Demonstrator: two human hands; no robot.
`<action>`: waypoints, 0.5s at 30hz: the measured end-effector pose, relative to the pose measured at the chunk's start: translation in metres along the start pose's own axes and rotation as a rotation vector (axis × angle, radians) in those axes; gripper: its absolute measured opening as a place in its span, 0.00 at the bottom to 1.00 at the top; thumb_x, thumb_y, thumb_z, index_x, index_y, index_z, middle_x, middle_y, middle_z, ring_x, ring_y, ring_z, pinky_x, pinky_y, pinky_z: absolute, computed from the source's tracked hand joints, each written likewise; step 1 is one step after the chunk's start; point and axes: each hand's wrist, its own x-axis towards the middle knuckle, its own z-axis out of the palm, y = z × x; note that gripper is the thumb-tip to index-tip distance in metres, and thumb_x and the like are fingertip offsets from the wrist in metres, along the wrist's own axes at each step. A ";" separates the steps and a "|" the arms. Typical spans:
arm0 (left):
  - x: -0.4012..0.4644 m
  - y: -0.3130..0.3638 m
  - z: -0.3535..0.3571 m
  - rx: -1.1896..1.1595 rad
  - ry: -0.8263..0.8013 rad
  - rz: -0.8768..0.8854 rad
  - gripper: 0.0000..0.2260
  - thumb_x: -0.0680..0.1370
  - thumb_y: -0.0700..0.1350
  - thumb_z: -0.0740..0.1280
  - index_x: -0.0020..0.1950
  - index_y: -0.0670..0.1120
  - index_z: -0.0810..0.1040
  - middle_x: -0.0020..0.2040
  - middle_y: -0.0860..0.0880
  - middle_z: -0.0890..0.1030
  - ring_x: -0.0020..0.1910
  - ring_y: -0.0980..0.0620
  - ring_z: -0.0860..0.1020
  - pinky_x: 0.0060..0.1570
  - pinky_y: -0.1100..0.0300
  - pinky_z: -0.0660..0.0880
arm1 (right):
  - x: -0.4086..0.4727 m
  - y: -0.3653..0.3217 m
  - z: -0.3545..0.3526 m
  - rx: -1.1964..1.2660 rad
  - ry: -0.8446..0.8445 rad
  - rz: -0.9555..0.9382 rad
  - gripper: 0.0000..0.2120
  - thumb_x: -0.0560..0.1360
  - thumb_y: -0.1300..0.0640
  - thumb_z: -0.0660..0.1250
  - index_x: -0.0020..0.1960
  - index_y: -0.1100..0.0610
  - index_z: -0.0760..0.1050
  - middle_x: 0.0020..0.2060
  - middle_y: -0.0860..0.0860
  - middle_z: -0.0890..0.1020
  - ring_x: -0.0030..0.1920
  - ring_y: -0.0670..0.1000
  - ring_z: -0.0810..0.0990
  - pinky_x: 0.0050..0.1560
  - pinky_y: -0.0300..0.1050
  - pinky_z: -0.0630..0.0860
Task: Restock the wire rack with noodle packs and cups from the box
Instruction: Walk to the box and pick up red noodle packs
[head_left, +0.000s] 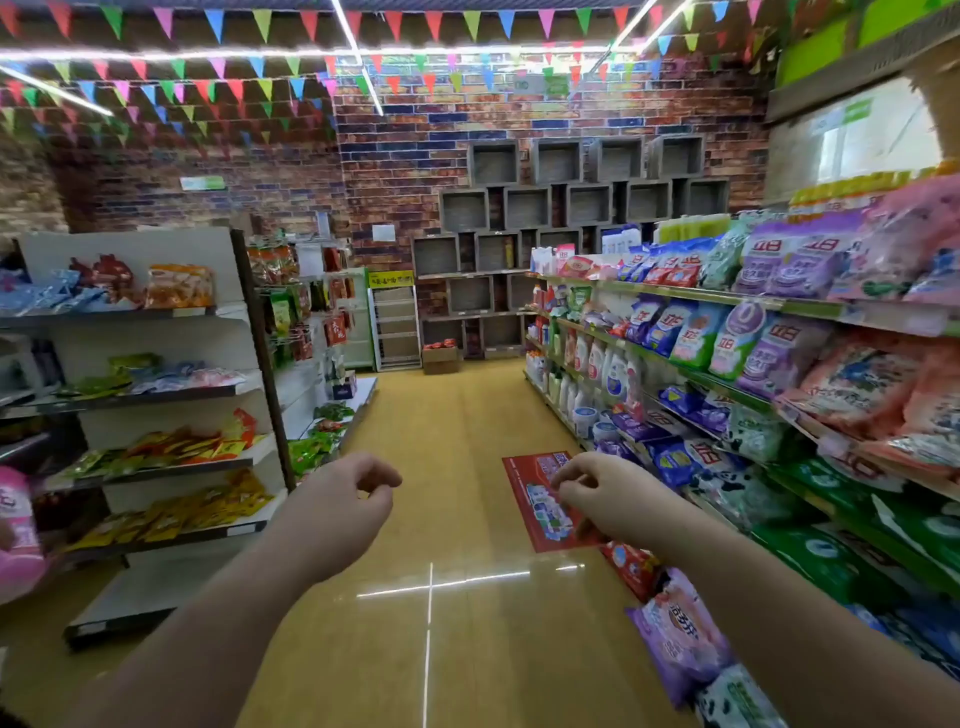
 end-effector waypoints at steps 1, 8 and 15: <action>0.007 0.001 0.003 0.005 -0.003 -0.003 0.07 0.81 0.47 0.63 0.55 0.57 0.77 0.52 0.57 0.78 0.49 0.63 0.76 0.48 0.63 0.78 | 0.007 0.002 -0.003 0.001 -0.004 -0.010 0.07 0.81 0.56 0.61 0.55 0.48 0.77 0.46 0.50 0.83 0.39 0.48 0.85 0.33 0.38 0.80; 0.061 0.011 0.028 0.018 -0.002 -0.060 0.08 0.81 0.46 0.62 0.59 0.54 0.78 0.51 0.57 0.77 0.49 0.62 0.75 0.43 0.67 0.73 | 0.070 0.019 -0.026 -0.050 -0.024 -0.067 0.06 0.81 0.54 0.61 0.53 0.45 0.75 0.46 0.45 0.83 0.37 0.44 0.85 0.40 0.43 0.82; 0.123 -0.005 0.046 0.011 0.026 -0.096 0.08 0.81 0.47 0.63 0.59 0.55 0.77 0.52 0.56 0.77 0.49 0.60 0.76 0.45 0.64 0.77 | 0.146 0.021 -0.028 -0.054 -0.052 -0.106 0.07 0.81 0.54 0.61 0.57 0.48 0.75 0.46 0.46 0.82 0.40 0.46 0.84 0.43 0.46 0.84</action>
